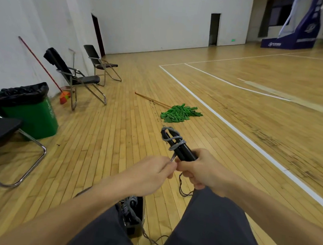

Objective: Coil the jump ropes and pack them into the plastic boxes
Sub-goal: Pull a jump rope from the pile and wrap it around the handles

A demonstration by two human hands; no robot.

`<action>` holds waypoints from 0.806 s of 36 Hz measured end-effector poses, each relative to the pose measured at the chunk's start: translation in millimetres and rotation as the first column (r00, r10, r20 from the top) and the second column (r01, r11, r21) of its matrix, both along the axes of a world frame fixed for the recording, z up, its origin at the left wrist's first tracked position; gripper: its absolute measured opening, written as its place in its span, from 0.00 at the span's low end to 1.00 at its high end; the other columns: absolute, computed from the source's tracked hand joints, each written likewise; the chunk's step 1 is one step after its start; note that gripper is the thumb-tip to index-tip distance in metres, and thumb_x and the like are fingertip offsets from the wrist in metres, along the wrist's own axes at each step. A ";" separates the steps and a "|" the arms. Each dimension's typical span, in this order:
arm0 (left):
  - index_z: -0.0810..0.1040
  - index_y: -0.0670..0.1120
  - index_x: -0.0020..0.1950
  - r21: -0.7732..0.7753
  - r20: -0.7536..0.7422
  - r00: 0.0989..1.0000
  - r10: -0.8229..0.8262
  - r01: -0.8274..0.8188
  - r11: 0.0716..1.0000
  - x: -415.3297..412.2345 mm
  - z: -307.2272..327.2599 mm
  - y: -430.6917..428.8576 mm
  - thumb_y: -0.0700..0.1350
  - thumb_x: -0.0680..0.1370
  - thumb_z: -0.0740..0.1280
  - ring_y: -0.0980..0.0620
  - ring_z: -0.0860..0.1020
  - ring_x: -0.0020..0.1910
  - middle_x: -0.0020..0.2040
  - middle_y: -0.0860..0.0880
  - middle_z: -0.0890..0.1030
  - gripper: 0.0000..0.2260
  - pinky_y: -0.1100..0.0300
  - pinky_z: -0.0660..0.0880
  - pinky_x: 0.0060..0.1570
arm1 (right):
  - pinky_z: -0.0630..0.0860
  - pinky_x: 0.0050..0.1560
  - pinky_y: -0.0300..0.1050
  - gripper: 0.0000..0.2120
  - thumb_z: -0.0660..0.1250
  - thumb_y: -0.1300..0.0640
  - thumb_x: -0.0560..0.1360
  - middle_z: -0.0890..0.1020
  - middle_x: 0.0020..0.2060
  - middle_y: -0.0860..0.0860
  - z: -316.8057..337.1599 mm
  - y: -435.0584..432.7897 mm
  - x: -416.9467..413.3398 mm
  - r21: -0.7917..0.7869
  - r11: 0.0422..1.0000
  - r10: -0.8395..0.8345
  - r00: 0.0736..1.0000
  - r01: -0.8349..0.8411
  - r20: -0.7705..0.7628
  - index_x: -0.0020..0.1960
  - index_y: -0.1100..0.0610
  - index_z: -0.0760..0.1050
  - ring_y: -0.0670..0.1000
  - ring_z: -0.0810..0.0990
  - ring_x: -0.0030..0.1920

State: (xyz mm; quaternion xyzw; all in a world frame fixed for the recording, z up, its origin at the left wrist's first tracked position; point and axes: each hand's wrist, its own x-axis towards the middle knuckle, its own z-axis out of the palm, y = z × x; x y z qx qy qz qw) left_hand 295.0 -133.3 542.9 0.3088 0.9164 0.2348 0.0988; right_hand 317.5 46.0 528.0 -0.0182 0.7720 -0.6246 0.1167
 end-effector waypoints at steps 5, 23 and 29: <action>0.73 0.48 0.50 -0.344 -0.193 0.980 -0.045 -0.024 0.939 2.7 7.9 -4.2 0.53 0.86 0.54 0.53 0.74 0.35 0.39 0.51 0.75 0.13 0.56 0.73 0.37 | 0.64 0.24 0.39 0.10 0.70 0.63 0.77 0.70 0.30 0.50 -13.1 -5.2 -9.5 0.073 0.997 -0.007 0.997 0.001 0.073 0.55 0.57 0.71 0.46 0.65 0.24; 0.82 0.49 0.50 -0.551 -0.240 0.877 -0.416 0.229 0.802 -2.3 59.1 -5.1 0.57 0.77 0.70 0.56 0.76 0.46 0.44 0.54 0.81 0.13 0.55 0.75 0.50 | 0.65 0.26 0.38 0.05 0.68 0.58 0.80 0.71 0.30 0.50 5.4 -23.9 9.5 0.434 0.783 0.291 0.879 -0.446 0.377 0.47 0.59 0.76 0.47 0.65 0.24; 0.85 0.47 0.42 -0.252 -0.045 0.943 -0.331 0.310 0.917 -11.8 58.8 -7.2 0.56 0.69 0.78 0.59 0.77 0.37 0.36 0.55 0.81 0.13 0.67 0.74 0.39 | 0.69 0.28 0.38 0.06 0.68 0.55 0.79 0.72 0.32 0.51 15.2 -27.3 22.4 0.559 0.642 0.371 0.851 -0.524 0.371 0.47 0.58 0.77 0.47 0.68 0.27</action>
